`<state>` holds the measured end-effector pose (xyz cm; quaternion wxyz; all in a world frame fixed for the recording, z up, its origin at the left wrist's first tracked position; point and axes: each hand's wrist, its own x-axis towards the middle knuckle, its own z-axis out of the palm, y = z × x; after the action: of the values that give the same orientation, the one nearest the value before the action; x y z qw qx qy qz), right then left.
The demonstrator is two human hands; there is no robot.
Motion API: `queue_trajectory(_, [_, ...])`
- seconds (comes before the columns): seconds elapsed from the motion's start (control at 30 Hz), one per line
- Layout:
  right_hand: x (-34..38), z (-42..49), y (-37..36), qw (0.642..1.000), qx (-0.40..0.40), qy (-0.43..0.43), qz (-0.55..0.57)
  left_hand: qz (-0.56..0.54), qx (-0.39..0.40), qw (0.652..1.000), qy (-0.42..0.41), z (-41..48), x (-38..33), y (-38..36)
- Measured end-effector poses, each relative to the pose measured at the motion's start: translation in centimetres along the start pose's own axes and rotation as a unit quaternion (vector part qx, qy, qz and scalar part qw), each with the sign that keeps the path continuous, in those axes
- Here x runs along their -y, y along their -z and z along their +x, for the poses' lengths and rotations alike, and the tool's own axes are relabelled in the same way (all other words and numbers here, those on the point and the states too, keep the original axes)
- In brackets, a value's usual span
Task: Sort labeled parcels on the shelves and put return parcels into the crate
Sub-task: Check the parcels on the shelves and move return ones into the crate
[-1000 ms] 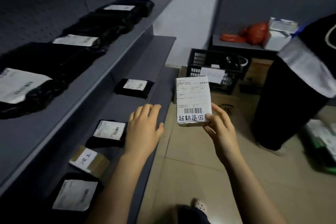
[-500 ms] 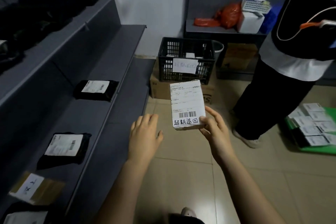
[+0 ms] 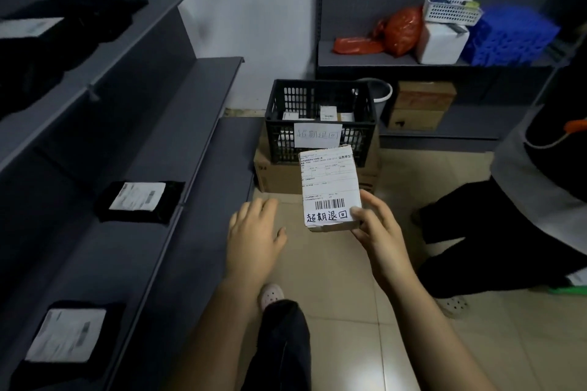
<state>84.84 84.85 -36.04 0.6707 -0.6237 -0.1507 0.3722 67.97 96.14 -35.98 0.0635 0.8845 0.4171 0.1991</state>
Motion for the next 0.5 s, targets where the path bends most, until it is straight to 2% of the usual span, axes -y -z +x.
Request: queue_trajectory(0.5, [6.7,26.7,-10.1,0.996,-0.070,0.028,0.039,-0.022,-0.006,0.996,-0.086,31.5,6.8,-5.7])
